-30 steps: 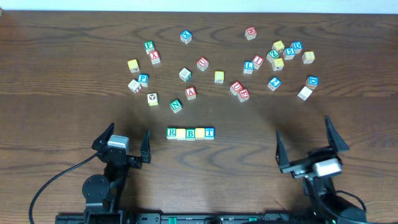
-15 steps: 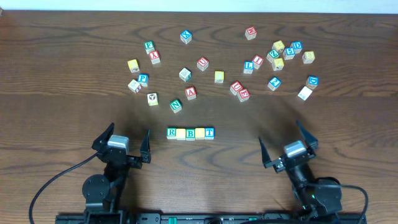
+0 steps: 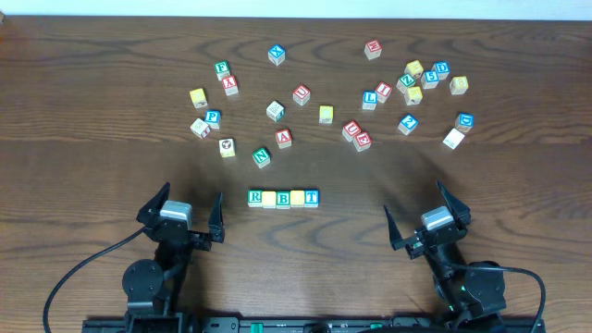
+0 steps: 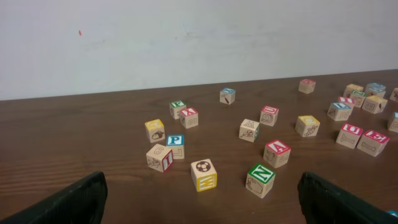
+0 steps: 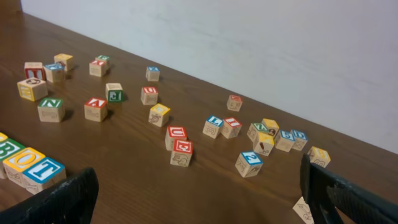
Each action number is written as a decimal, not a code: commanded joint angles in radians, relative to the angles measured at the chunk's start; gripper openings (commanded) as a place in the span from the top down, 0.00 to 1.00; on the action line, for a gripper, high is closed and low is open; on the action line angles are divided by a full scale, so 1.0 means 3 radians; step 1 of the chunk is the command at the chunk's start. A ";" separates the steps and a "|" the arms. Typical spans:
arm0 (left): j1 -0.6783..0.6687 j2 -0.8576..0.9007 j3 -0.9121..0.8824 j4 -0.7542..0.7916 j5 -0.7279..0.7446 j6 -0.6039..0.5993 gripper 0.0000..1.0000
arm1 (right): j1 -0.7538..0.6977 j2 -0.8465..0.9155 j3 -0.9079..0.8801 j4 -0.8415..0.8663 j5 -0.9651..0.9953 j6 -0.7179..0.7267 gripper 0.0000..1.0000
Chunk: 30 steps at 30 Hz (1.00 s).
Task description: Spell out ROBOT
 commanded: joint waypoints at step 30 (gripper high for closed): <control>-0.0010 -0.0023 -0.0038 -0.0151 0.0056 0.0020 0.04 | -0.0985 -0.0024 -0.0003 -0.0018 0.0029 0.0074 0.01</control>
